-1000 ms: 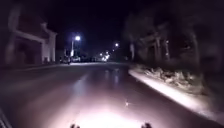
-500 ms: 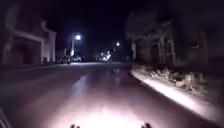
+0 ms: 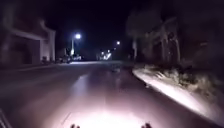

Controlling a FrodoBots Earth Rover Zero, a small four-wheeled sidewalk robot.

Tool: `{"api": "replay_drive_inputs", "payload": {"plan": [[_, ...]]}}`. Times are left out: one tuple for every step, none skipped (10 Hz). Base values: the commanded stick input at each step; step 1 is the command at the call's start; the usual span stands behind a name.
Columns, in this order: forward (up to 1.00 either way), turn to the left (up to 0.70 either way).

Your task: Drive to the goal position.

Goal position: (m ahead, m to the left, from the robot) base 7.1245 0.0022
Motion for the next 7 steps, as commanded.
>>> {"api": "replay_drive_inputs", "payload": {"plan": [[0.7,0.0],[0.7,0.0],[0.7,0.0],[0.7,0.0],[0.7,0.0],[0.7,0.0],[0.7,0.0]]}}
